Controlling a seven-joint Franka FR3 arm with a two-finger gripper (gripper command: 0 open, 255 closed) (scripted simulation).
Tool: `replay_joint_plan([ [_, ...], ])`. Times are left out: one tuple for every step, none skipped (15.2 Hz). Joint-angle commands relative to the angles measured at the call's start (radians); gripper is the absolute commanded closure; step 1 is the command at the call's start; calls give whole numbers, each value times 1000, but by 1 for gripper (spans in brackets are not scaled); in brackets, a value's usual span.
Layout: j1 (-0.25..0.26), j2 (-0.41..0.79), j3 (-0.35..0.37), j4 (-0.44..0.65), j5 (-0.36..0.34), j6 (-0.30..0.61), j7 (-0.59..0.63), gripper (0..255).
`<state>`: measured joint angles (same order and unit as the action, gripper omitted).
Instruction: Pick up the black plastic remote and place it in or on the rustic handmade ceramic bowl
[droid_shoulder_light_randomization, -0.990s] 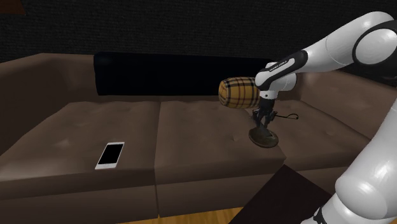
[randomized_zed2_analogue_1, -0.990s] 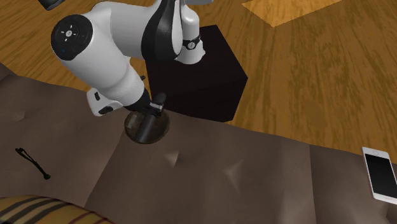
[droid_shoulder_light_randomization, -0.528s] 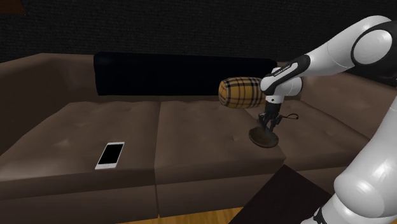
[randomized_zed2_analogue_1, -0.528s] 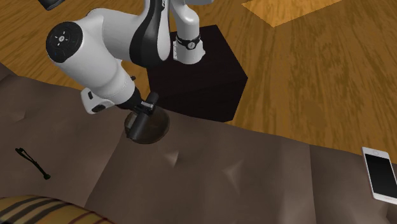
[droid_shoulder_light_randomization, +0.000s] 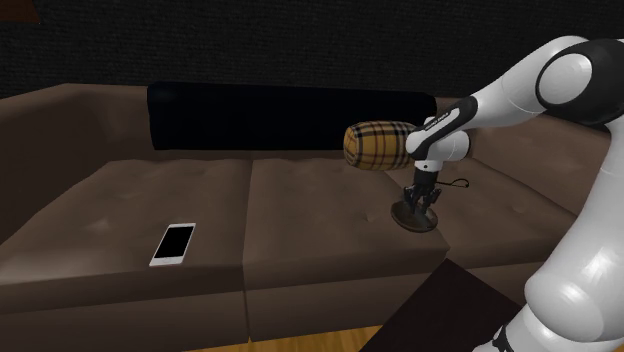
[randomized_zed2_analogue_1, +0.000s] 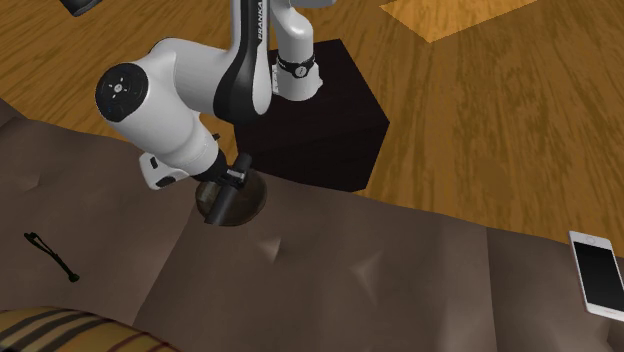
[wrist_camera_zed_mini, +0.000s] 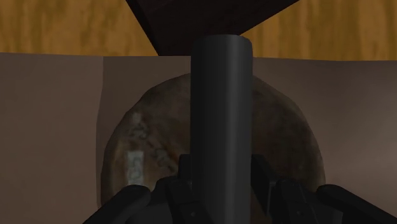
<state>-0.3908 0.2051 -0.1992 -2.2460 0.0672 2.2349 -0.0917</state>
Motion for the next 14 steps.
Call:
replay_joint_plan([
  [0, 2, 0, 0, 1, 3, -1, 255],
  [0, 2, 0, 0, 1, 3, -1, 255],
  [0, 2, 0, 0, 1, 3, -1, 255],
  [0, 2, 0, 0, 1, 3, -1, 255],
  [0, 2, 0, 0, 1, 3, -1, 255],
  [0, 2, 0, 0, 1, 3, -1, 0],
  [0, 2, 0, 0, 1, 3, -1, 0],
  [0, 2, 0, 0, 1, 3, -1, 0],
  [0, 2, 0, 0, 1, 3, -1, 0],
  [0, 2, 0, 0, 1, 3, -1, 0],
  [0, 2, 0, 0, 1, 3, -1, 0],
  [0, -16, -2, 16, -5, -30, 3, 0],
  [1, -32, -4, 33, -11, -64, 7, 0],
  [1, -48, -5, 51, -16, -97, 10, 0],
])
